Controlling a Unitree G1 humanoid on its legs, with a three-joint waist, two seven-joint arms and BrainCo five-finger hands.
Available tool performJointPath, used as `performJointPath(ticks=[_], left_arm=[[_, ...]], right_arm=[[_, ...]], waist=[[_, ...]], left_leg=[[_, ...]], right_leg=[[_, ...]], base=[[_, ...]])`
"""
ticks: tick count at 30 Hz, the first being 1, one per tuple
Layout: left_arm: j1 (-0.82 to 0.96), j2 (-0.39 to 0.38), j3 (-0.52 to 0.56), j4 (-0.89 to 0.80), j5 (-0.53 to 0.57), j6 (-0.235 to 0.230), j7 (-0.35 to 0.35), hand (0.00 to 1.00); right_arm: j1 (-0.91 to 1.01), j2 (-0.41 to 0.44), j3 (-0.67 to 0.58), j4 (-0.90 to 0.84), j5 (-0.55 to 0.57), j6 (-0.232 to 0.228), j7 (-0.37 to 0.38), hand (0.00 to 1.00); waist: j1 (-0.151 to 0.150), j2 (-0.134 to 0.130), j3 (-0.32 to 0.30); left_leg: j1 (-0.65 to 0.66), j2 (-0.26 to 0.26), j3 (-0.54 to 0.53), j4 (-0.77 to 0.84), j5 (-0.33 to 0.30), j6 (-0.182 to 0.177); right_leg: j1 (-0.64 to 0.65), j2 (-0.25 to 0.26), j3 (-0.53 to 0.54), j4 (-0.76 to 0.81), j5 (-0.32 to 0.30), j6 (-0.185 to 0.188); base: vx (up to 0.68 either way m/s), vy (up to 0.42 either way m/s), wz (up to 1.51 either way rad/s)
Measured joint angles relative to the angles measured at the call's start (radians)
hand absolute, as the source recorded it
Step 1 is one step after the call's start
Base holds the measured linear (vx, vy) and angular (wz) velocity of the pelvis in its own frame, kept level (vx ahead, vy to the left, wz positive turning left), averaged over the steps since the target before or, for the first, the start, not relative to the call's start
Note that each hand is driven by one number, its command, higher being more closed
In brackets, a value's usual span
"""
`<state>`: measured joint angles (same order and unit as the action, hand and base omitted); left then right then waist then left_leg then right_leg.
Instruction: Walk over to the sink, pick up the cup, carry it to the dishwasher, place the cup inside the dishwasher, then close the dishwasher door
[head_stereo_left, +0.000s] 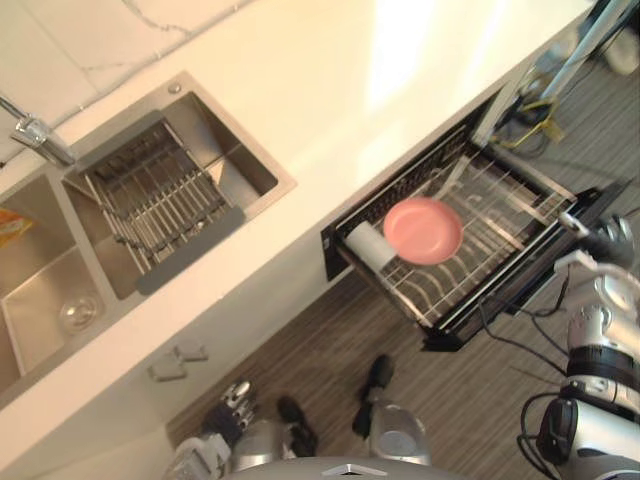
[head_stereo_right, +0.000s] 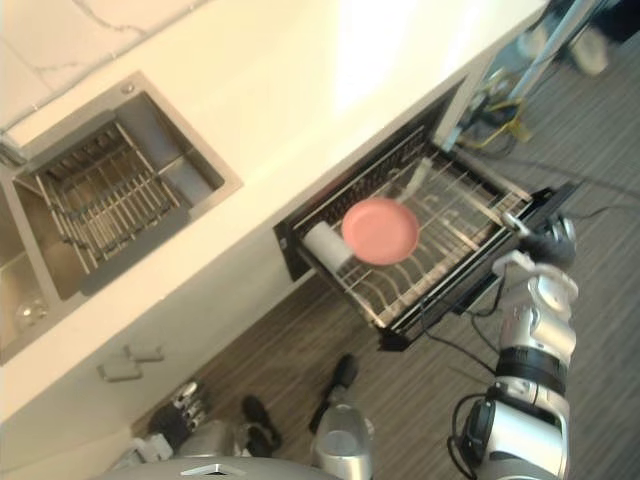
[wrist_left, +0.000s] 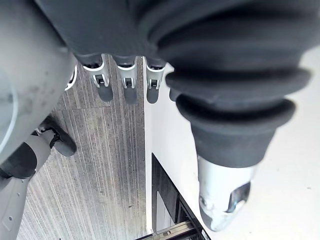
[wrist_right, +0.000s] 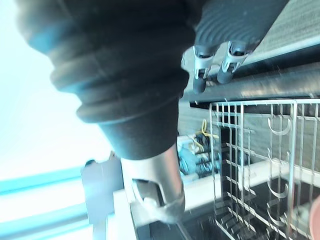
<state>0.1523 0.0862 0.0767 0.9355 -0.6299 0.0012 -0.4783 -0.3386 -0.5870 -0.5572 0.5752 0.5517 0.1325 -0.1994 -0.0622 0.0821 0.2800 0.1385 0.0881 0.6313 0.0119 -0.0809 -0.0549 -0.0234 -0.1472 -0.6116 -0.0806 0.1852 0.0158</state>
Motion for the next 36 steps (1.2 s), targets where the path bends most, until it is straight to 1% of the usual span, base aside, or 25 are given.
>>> performJointPath(ticks=[1,3,4,5,6,7,9,11,12,13,14,15,16,17,18,19,20,22,25,28,31,32,33,35,36], left_arm=[[0.003,0.006,0.004,0.004,0.007,0.008,0.003,0.00],[0.007,0.040,0.012,0.019,0.037,0.045,0.015,0.00],[0.007,0.048,0.012,0.020,0.049,0.056,0.015,0.00],[0.007,0.063,0.012,0.021,0.075,0.071,0.015,0.00],[0.007,0.073,0.013,0.026,0.101,0.081,0.011,0.00],[0.007,0.076,0.013,0.030,0.112,0.086,0.009,0.00],[0.008,0.091,0.002,0.039,0.134,0.097,0.004,0.00],[-0.007,0.100,-0.025,0.038,0.134,0.101,-0.006,0.00],[-0.028,0.103,-0.059,0.033,0.129,0.100,-0.009,0.00],[-0.054,0.101,-0.089,0.022,0.119,0.095,-0.008,0.00],[-0.068,0.101,-0.103,0.015,0.107,0.094,-0.006,0.00],[-0.093,0.099,-0.126,0.003,0.079,0.088,-0.003,0.00],[-0.106,0.098,-0.138,-0.014,0.047,0.084,0.003,0.00],[-0.110,0.097,-0.142,-0.024,0.029,0.082,0.009,0.00],[-0.113,0.096,-0.150,-0.047,-0.011,0.077,0.017,0.00],[-0.116,0.097,-0.149,-0.056,-0.030,0.077,0.018,0.00],[-0.119,0.097,-0.149,-0.058,-0.040,0.077,0.019,0.00],[-0.127,0.097,-0.149,-0.063,-0.045,0.073,0.018,0.00],[-0.129,0.094,-0.149,-0.063,-0.046,0.059,0.017,0.00],[-0.130,0.088,-0.161,-0.060,-0.068,0.049,0.015,0.00],[-0.135,0.048,-0.169,-0.057,-0.076,0.018,0.014,0.00],[-0.136,0.033,-0.178,-0.056,-0.079,0.006,0.014,0.00],[-0.135,0.027,-0.196,-0.053,-0.087,-0.005,0.013,0.00],[-0.135,0.023,-0.220,-0.049,-0.093,-0.025,0.009,0.00],[-0.134,0.020,-0.240,-0.047,-0.094,-0.048,0.008,0.00]], right_arm=[[0.027,0.002,-0.001,0.021,-0.001,0.002,-0.002,1.00],[0.092,0.029,-0.007,0.124,-0.011,0.013,-0.006,1.00],[0.103,0.034,-0.007,0.157,-0.011,0.023,-0.003,1.00],[0.107,0.040,-0.008,0.236,-0.009,0.042,0.013,1.00],[0.109,0.045,-0.024,0.313,-0.005,0.059,0.036,1.00],[0.110,0.051,-0.039,0.343,-0.003,0.067,0.051,1.00],[0.114,0.075,-0.054,0.414,0.038,0.100,0.105,1.00],[0.109,0.082,-0.052,0.427,0.080,0.118,0.133,1.00],[0.083,0.090,-0.053,0.426,0.122,0.120,0.134,1.00],[0.049,0.098,-0.054,0.426,0.170,0.114,0.134,1.00],[0.031,0.110,-0.054,0.425,0.198,0.106,0.133,1.00],[-0.003,0.141,-0.051,0.423,0.246,0.082,0.132,1.00],[-0.030,0.182,-0.038,0.421,0.284,0.051,0.128,1.00],[-0.035,0.199,-0.037,0.422,0.294,0.024,0.109,1.00],[-0.030,0.204,-0.016,0.418,0.315,-0.004,0.104,1.00],[-0.029,0.204,0.003,0.398,0.314,-0.021,0.099,1.00],[-0.029,0.203,0.007,0.378,0.301,-0.030,0.093,1.00],[-0.042,0.164,0.046,0.341,0.256,-0.049,0.079,1.00],[-0.087,0.102,0.108,0.344,0.202,-0.038,0.079,1.00],[-0.173,0.041,0.209,0.345,0.143,-0.026,0.080,1.00],[-0.302,-0.024,0.300,0.348,0.037,-0.005,0.078,1.00],[-0.374,-0.042,0.339,0.349,-0.023,-0.001,0.056,1.00],[-0.444,-0.052,0.380,0.357,-0.062,0.007,0.038,1.00],[-0.554,-0.055,0.428,0.395,-0.107,0.023,0.037,1.00],[-0.610,-0.061,0.457,0.405,-0.133,0.029,0.041,1.00]], waist=[[-0.003,-0.011,-0.011],[-0.006,-0.046,-0.049],[-0.008,-0.052,-0.059],[-0.014,-0.059,-0.063],[-0.020,-0.061,-0.067],[-0.021,-0.060,-0.068],[-0.021,-0.046,-0.072],[-0.020,-0.037,-0.061],[-0.016,-0.011,-0.049],[-0.007,-0.005,-0.015],[0.000,-0.005,0.005],[0.009,0.014,0.035],[0.018,0.016,0.071],[0.026,0.019,0.083],[0.041,0.021,0.101],[0.045,0.021,0.112],[0.047,0.023,0.118],[0.047,0.028,0.133],[0.050,0.042,0.145],[0.051,0.068,0.157],[0.062,0.125,0.183],[0.067,0.151,0.193],[0.085,0.166,0.182],[0.106,0.175,0.175],[0.117,0.182,0.171]], left_leg=[[0.006,0.002,-0.001,0.000,-0.001,-0.002],[0.023,0.005,-0.001,0.002,-0.005,-0.005],[0.022,0.005,-0.002,0.003,-0.006,-0.005],[0.021,0.005,-0.004,0.003,-0.008,-0.003],[0.019,0.005,-0.009,0.004,-0.014,0.000],[0.020,0.005,-0.012,0.006,-0.018,0.000],[0.012,0.005,-0.016,0.016,-0.021,0.000],[-0.020,0.007,-0.028,0.035,-0.023,0.005],[-0.055,0.007,-0.035,0.056,-0.022,0.011],[-0.083,0.005,-0.039,0.069,-0.020,0.018],[-0.102,0.004,-0.043,0.077,-0.019,0.021],[-0.122,0.001,-0.058,0.077,-0.012,0.026],[-0.130,0.001,-0.068,0.074,-0.001,0.024],[-0.138,0.001,-0.076,0.075,0.007,0.029],[-0.164,0.000,-0.089,0.077,0.017,0.031],[-0.180,-0.002,-0.097,0.080,0.020,0.034],[-0.189,-0.004,-0.102,0.082,0.022,0.037],[-0.219,-0.015,-0.111,0.091,0.024,0.045],[-0.238,-0.030,-0.114,0.092,0.028,0.054],[-0.252,-0.046,-0.126,0.092,0.035,0.068],[-0.268,-0.057,-0.153,0.087,0.041,0.074],[-0.276,-0.061,-0.161,0.086,0.045,0.075],[-0.295,-0.068,-0.163,0.077,0.053,0.072],[-0.302,-0.075,-0.170,0.043,0.088,0.070],[-0.301,-0.078,-0.185,0.027,0.114,0.065]], right_leg=[[0.009,0.002,-0.005,0.000,-0.003,0.002],[0.029,0.004,-0.011,0.000,-0.009,0.005],[0.029,0.004,-0.012,0.000,-0.009,0.005],[0.037,0.001,-0.019,0.000,-0.009,0.005],[0.043,-0.003,-0.031,0.000,-0.012,0.007],[0.046,-0.004,-0.034,0.000,-0.014,0.007],[0.041,-0.011,-0.042,0.009,-0.021,0.006],[0.011,-0.028,-0.053,0.048,-0.031,0.003],[-0.026,-0.047,-0.057,0.082,-0.038,0.002],[-0.057,-0.065,-0.060,0.112,-0.047,-0.001],[-0.074,-0.072,-0.063,0.121,-0.049,-0.002],[-0.088,-0.078,-0.074,0.128,-0.051,-0.002],[-0.095,-0.081,-0.087,0.132,-0.050,-0.007],[-0.100,-0.083,-0.089,0.136,-0.050,-0.010],[-0.125,-0.091,-0.098,0.150,-0.048,-0.016],[-0.139,-0.097,-0.102,0.160,-0.049,-0.017],[-0.147,-0.102,-0.105,0.167,-0.050,-0.019],[-0.174,-0.123,-0.112,0.185,-0.051,-0.019],[-0.200,-0.145,-0.113,0.207,-0.051,-0.019],[-0.220,-0.172,-0.116,0.238,-0.057,-0.023],[-0.224,-0.203,-0.151,0.269,-0.080,-0.034],[-0.229,-0.217,-0.174,0.283,-0.085,-0.040],[-0.260,-0.229,-0.175,0.299,-0.089,-0.048],[-0.288,-0.239,-0.177,0.327,-0.101,-0.060],[-0.293,-0.248,-0.192,0.350,-0.116,-0.064]], base=[[0.02,0.017,0.19],[0.00,0.027,0.07],[-0.03,0.038,0.05],[-0.05,0.044,0.11],[-0.06,0.044,0.12],[-0.06,0.038,0.10],[-0.04,0.030,0.05],[-0.04,0.034,0.18],[-0.09,0.050,0.20],[-0.09,0.043,0.16],[-0.11,0.032,0.21],[-0.09,0.007,0.33],[-0.08,-0.005,0.35],[-0.07,-0.013,0.35],[-0.05,-0.003,0.26],[-0.04,0.009,0.24],[-0.01,0.034,0.20],[-0.02,0.072,0.15],[-0.01,0.074,0.05],[-0.04,0.048,0.11],[-0.08,0.030,0.25],[-0.09,0.021,0.14],[-0.07,0.015,0.06],[-0.03,-0.037,0.10],[-0.02,-0.046,0.30]])
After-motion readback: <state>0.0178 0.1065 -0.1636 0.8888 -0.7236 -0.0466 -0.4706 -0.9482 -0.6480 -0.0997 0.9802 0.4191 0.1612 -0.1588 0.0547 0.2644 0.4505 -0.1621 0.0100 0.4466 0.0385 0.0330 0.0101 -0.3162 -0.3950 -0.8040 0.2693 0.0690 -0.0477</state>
